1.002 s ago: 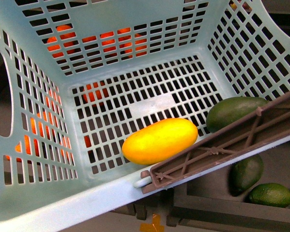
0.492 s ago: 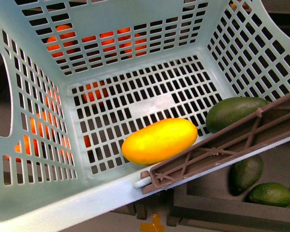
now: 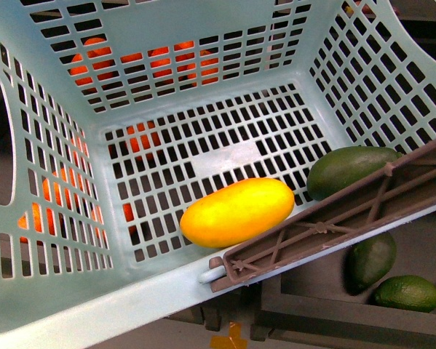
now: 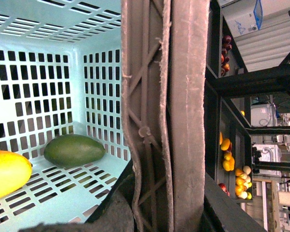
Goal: Pick mango and avocado into basket
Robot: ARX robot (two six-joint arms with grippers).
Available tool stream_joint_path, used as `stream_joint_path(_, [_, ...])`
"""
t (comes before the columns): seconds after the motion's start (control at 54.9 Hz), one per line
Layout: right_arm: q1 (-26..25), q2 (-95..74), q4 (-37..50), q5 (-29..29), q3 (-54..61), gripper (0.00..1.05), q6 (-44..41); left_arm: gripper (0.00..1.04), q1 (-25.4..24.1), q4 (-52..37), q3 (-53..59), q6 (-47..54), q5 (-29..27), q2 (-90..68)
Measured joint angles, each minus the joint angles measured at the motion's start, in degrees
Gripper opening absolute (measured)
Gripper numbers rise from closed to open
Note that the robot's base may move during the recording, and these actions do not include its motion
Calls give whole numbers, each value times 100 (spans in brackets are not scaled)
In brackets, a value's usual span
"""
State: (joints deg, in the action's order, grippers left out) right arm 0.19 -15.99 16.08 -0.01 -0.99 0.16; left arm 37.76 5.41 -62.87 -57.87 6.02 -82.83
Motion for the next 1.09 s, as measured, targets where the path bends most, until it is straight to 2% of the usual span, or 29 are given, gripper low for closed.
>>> stream_joint_path(0.419, [0, 599, -605, 2, 0, 2, 0, 19, 0, 0, 0, 0, 0, 0])
stream_joint_path(0.546, [0, 1377, -1526, 7, 0, 2, 0, 19, 0, 0, 0, 0, 7, 0])
stream_joint_path(0.747, [0, 1554, -1593, 9, 0, 3, -4, 19, -2, 0, 0, 7, 2, 0])
stream_joint_path(0.838, [0, 1561, -1598, 9, 0, 24, -2, 19, -2, 0, 0, -2, 4, 0])
stream_joint_path(1.093, [0, 1563, -1598, 11, 0, 64, -2, 19, -2, 0, 0, 0, 2, 0])
